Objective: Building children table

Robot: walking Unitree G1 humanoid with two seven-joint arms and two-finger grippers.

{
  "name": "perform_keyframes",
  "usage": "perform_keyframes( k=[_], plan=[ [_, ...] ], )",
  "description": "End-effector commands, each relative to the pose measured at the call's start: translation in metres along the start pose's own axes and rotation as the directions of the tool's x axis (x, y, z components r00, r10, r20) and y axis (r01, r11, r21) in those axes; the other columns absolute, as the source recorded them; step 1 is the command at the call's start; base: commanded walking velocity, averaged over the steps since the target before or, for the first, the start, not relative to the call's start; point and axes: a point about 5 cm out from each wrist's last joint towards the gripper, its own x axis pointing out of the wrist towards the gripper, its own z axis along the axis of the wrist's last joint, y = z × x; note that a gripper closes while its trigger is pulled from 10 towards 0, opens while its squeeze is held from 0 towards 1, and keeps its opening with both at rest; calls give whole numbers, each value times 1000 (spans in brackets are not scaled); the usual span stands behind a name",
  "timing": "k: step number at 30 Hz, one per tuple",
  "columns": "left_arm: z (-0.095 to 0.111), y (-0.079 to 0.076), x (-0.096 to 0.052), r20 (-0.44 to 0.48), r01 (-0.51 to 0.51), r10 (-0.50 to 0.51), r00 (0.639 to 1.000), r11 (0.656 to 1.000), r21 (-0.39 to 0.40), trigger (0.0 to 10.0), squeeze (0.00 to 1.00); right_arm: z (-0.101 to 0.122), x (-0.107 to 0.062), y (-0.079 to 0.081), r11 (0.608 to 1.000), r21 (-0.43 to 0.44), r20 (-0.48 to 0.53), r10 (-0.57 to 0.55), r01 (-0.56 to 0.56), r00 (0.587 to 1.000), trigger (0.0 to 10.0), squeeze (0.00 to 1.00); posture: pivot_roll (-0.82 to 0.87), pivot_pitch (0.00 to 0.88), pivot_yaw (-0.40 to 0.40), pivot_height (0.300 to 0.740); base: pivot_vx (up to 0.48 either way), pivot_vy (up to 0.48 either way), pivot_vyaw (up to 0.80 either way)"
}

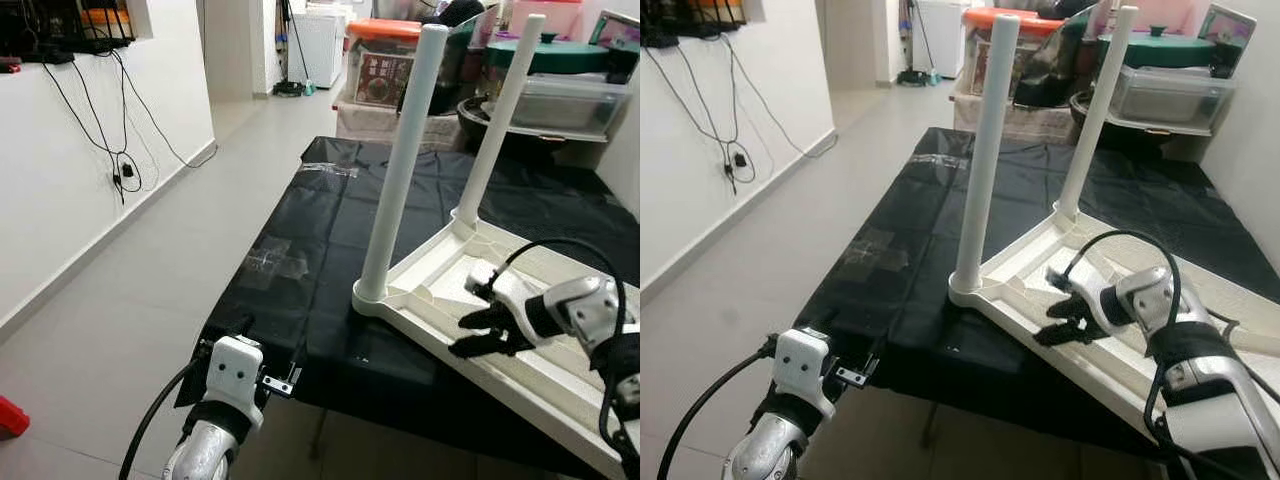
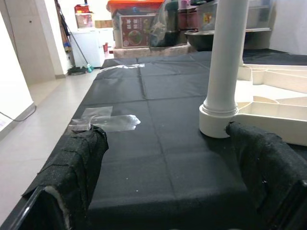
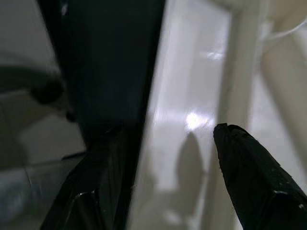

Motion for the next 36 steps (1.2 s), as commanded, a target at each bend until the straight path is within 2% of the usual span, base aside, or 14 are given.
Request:
perform_keyframes(
  k=[1, 5, 9, 13, 14, 19, 21, 25, 28, 30, 31, 32, 35, 36],
  plan=[
    [0, -1, -1, -12, 0, 0, 1000, 1000, -11, 10000, 0, -6, -2, 3, 998, -46, -56, 44, -46, 997, 10000, 0, 53, 0, -50, 740, 0, 0, 0],
    [0, -2, -1, -14, 3, -3, 1000, 1000, -14, 10000, 0, -12, 0, 5, 995, -62, -104, 65, -72, 992, 10000, 0, 51, 0, -49, 740, 0, 0, 0],
    [1, -2, 0, -16, 4, -4, 1000, 1000, -18, 10000, 0, -30, 9, 2, 995, -87, -257, 15, -39, 966, 10000, 0, 52, 0, -53, 740, 0, 0, 0],
    [2, -3, -1, -16, 1, -1, 1000, 1000, -20, 10000, 0, -34, 13, 3, 992, -116, -310, 5, -43, 951, 10000, 0, 53, 0, -55, 740, 0, 0, 0],
    [2, -3, -1, -16, 0, -1, 1000, 1000, -20, 10000, 0, -34, 14, 3, 988, -148, -328, -9, -42, 945, 0, 0, 51, 0, -53, 740, 0, 0, 0],
    [2, -3, -1, -16, -1, 0, 1000, 1000, -20, 10000, 0, -32, 15, 3, 977, -206, -347, -20, -55, 937, 0, 0, 55, 0, -58, 740, 0, 0, 0],
    [3, -3, -1, -17, -2, 2, 1000, 1000, -21, 10000, 0, -25, 15, 0, 952, -302, -360, -66, -49, 931, 0, 0, 52, 0, -57, 740, 0, 0, 0],
    [3, -2, 0, -17, -3, 3, 1000, 1000, -20, 10000, 0, -17, 15, -1, 928, -368, -356, -88, -53, 930, 0, 0, 54, 0, -60, 740, 0, 0, 0],
    [3, -2, 0, -19, -6, 6, 1000, 1000, -19, 10000, 0, 1, 18, -1, 867, -493, -306, -101, -67, 947, 0, 0, 53, 0, -60, 740, 0, 0, 0],
    [3, -2, 0, -19, -6, 6, 1000, 1000, -19, 10000, 0, 1, 18, -1, 867, -493, -306, -101, -67, 947, 0, 0, 53, 0, -60, 740, 0, 0, 0],
    [3, -2, 1, -20, -6, 6, 1000, 1000, -19, 10000, 0, 9, 19, 1, 811, -576, -307, -105, -97, 946, 0, 0, 49, 0, -59, 740, 0, 0, 0],
    [3, -2, 1, -21, -6, 5, 1000, 1000, -19, 10000, 0, 13, 21, 1, 782, -612, -321, -109, -118, 941, 0, 0, 49, 0, -58, 740, 0, 0, 0],
    [3, -2, 1, -21, -5, 5, 1000, 1000, -19, 10000, 0, 16, 22, 2, 753, -644, -335, -120, -135, 934, 0, 0, 49, 0, -58, 740, 0, 0, 0],
    [3, -2, 1, -21, -5, 4, 1000, 1000, -19, 10000, 0, 23, 23, 1, 708, -693, -345, -158, -138, 925, 0, 0, 52, 0, -63, 740, 0, 0, 0]
  ],
)
